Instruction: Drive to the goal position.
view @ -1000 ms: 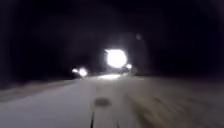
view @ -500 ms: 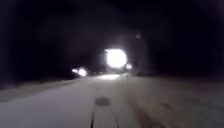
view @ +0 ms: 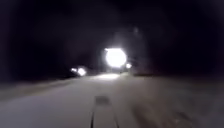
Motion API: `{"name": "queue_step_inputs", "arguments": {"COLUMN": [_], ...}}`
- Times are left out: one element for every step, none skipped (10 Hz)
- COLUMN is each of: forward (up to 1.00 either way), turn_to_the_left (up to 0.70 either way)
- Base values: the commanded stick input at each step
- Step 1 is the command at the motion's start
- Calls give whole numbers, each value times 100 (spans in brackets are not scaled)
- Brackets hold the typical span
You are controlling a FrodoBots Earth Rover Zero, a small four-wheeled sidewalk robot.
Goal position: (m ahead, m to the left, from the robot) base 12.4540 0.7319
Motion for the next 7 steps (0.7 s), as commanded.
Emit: {"name": "queue_step_inputs", "arguments": {"forward": [100, 100, 100, 100, 100, 100, 100], "turn_to_the_left": [0, 0, 0, 0, 0, 0, 0]}}
